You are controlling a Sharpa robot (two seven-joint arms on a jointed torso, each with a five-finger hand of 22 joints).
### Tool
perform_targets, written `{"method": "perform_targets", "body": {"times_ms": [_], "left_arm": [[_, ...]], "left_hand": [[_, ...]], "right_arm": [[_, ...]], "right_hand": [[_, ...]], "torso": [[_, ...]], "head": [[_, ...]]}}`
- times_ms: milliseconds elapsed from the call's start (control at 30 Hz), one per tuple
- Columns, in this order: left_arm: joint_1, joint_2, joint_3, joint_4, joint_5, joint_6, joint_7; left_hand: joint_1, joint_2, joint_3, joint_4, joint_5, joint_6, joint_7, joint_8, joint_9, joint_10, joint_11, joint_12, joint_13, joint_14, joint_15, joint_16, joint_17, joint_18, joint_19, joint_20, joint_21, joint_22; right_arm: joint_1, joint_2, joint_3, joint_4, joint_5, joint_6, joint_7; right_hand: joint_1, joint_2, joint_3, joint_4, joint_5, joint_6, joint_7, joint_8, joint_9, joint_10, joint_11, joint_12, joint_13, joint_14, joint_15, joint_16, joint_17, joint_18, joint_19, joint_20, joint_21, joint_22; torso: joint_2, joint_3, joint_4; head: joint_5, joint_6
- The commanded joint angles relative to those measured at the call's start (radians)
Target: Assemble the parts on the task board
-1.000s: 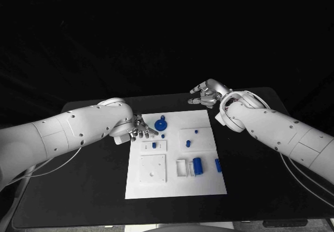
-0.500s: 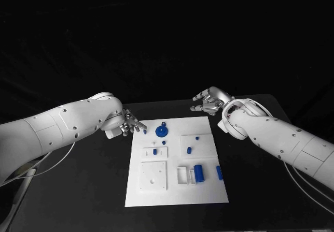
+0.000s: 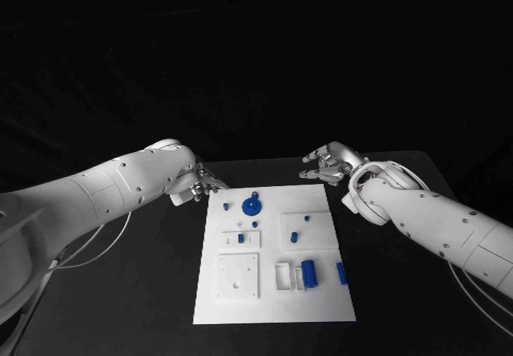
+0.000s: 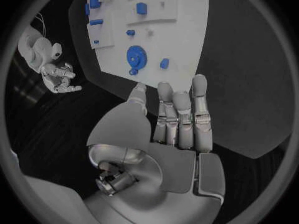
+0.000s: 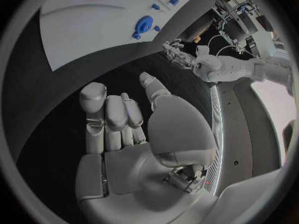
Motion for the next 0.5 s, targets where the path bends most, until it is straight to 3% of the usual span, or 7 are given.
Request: {"method": "perform_targets", "body": {"times_ms": [33,67,233,300,500], "left_arm": [[-0.003,0.010,0.000,-0.018,-0.018,0.044,0.065],[-0.003,0.011,0.000,-0.021,-0.018,0.045,0.066],[-0.008,0.023,-0.002,-0.049,-0.027,0.060,0.075],[-0.009,0.026,-0.003,-0.058,-0.030,0.066,0.079],[-0.010,0.029,-0.005,-0.073,-0.041,0.087,0.087]], "left_hand": [[-0.004,0.006,-0.007,0.001,-0.002,-0.010,0.000,0.012,0.003,-0.009,0.002,0.010,-0.004,-0.007,-0.002,0.007,-0.004,0.004,-0.007,0.001,0.007,0.021],[-0.005,0.006,-0.007,0.002,-0.002,-0.010,0.000,0.015,0.003,-0.010,0.002,0.011,-0.004,-0.007,-0.002,0.008,-0.005,0.004,-0.008,0.001,0.007,0.020],[-0.018,-0.018,-0.001,0.018,-0.002,-0.035,-0.008,0.102,0.060,-0.018,-0.002,0.028,-0.009,-0.013,-0.004,0.020,-0.013,0.003,-0.011,0.000,0.014,0.020],[-0.027,-0.031,0.009,0.028,-0.003,-0.043,-0.009,0.120,0.078,-0.021,-0.003,0.034,-0.010,-0.015,-0.004,0.025,-0.015,0.002,-0.013,0.000,0.017,0.020],[-0.037,-0.048,0.030,0.042,-0.005,-0.050,-0.007,0.120,0.081,-0.026,-0.001,0.038,-0.015,-0.019,-0.003,0.028,-0.020,0.003,-0.016,0.000,0.020,0.020]], "right_arm": [[-0.001,-0.003,0.000,0.007,-0.001,-0.004,0.003],[-0.001,-0.003,0.000,0.007,-0.001,-0.004,0.003],[0.000,-0.005,0.000,0.015,-0.001,-0.006,0.001],[0.000,-0.005,0.000,0.018,-0.002,-0.007,0.000],[0.000,-0.007,0.001,0.024,-0.002,-0.009,-0.001]], "right_hand": [[-0.008,0.002,-0.002,0.004,0.006,-0.003,0.000,-0.002,0.001,-0.007,0.000,-0.003,0.008,-0.004,-0.001,-0.004,-0.001,0.018,0.024,0.004,-0.006,0.089],[-0.008,0.002,-0.002,0.004,0.006,-0.003,0.000,-0.002,0.001,-0.007,0.000,-0.003,0.008,-0.004,-0.001,-0.004,-0.001,0.018,0.024,0.004,-0.006,0.089],[-0.007,-0.001,0.000,0.005,0.006,-0.003,0.000,-0.003,0.001,-0.006,0.000,-0.002,0.008,-0.003,-0.001,-0.003,-0.001,0.018,0.025,0.004,-0.004,0.089],[-0.007,-0.001,0.000,0.005,0.006,-0.003,0.000,-0.003,0.001,-0.006,0.000,-0.002,0.008,-0.003,-0.001,-0.003,-0.001,0.018,0.025,0.004,-0.004,0.089],[-0.007,-0.001,0.000,0.005,0.006,-0.003,0.000,-0.003,0.001,-0.006,0.000,-0.002,0.008,-0.003,-0.001,-0.003,-0.001,0.018,0.025,0.004,-0.004,0.089]], "torso": [[0.011,-0.0017,-0.0071],[0.012,-0.0019,-0.0078],[0.018,-0.0030,-0.0108],[0.020,-0.0032,-0.0124],[0.023,-0.0037,-0.0127]], "head": [[0.007,0.004],[0.008,0.005],[0.012,0.010],[0.013,0.011],[0.014,0.010]]}}
